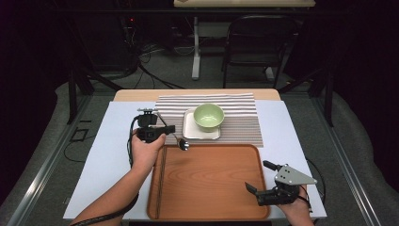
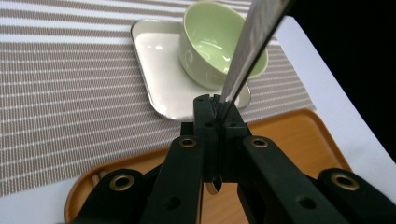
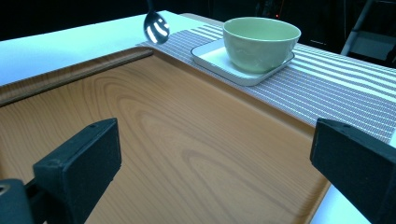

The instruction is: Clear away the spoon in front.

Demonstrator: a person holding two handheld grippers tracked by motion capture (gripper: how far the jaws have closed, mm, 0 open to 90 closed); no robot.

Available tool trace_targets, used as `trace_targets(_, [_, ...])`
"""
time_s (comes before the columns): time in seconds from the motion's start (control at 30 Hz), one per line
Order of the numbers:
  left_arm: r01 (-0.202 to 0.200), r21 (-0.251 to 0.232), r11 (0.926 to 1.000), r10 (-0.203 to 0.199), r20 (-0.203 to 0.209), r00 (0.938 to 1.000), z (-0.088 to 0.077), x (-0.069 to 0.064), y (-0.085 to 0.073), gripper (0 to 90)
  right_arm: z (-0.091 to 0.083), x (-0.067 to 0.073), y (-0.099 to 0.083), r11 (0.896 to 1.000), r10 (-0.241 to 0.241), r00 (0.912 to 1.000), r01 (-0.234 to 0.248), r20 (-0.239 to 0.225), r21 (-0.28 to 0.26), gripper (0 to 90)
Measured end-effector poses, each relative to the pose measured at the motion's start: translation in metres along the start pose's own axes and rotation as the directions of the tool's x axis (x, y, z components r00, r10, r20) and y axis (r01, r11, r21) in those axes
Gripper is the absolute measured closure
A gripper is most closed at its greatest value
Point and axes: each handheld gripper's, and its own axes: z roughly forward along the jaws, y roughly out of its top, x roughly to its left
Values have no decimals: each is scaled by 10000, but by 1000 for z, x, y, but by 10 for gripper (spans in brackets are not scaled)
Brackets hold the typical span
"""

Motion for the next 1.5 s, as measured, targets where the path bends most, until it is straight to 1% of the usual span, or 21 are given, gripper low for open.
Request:
trace_targets(0.2, [-155, 347, 9993, 153, 62, 9999, -5, -1, -14, 892, 0, 0, 0, 10000, 1, 10000, -1, 13, 3, 17])
trace_targets(0.33, [-254, 666, 9975, 249, 80, 9997, -9, 0, -25, 892, 0, 0, 0, 10000, 5, 10000, -5, 23, 2, 18])
trace_targets(0.43, [-255, 785, 9966, 246, 116, 9996, -13, 0, -31, 892, 0, 0, 0, 10000, -1, 10000, 1, 15, 6, 18])
trace_targets(0.57, [-388, 986, 9944, 372, 184, 9991, -18, -1, -38, 892, 0, 0, 0, 10000, -11, 10000, 11, 22, 20, 18])
trace_targets(0.77, [-324, 1223, 9920, 295, 258, 9992, -24, 2, -50, 892, 0, 0, 0, 10000, 8, 10000, -8, 30, 17, 18])
trace_targets(0.83, [-233, 1285, 9914, 193, 324, 9993, -25, 3, -54, 892, 0, 0, 0, 10000, 7, 10000, -8, 39, 20, 18])
trace_targets(0.93, [-190, 1562, 9875, 120, 458, 9989, -27, 5, -59, 892, 0, 0, 0, 10000, 6, 10000, -6, 37, 24, 18])
trace_targets(1.0, [-254, 1709, 9850, 171, 498, 9986, -29, 6, -63, 893, 0, 0, 0, 10000, 6, 10000, -7, 56, 31, 18])
trace_targets(1.07, [-219, 1855, 9824, 125, 520, 9986, -30, 6, -68, 892, 0, 0, 0, 10000, 24, 10000, -24, 70, 30, 18])
trace_targets(1.33, [-306, 2184, 9754, 166, 655, 9977, -42, 5, -84, 892, 1, -1, 0, 10000, 50, 9999, -51, 125, 25, 19])
trace_targets(1.4, [-348, 2338, 9717, 194, 679, 9975, -46, 6, -87, 892, 1, 0, 0, 10000, 26, 9999, -26, 117, 39, 19])
trace_targets(1.43, [-338, 2468, 9685, 168, 706, 9974, -47, 6, -88, 892, 1, 0, 0, 10000, 15, 9999, -16, 110, 41, 19])
trace_targets(1.5, [-319, 2577, 9657, 145, 689, 9975, -49, 7, -90, 892, 2, 0, 0, 10000, 9, 9999, -9, 113, 50, 19])
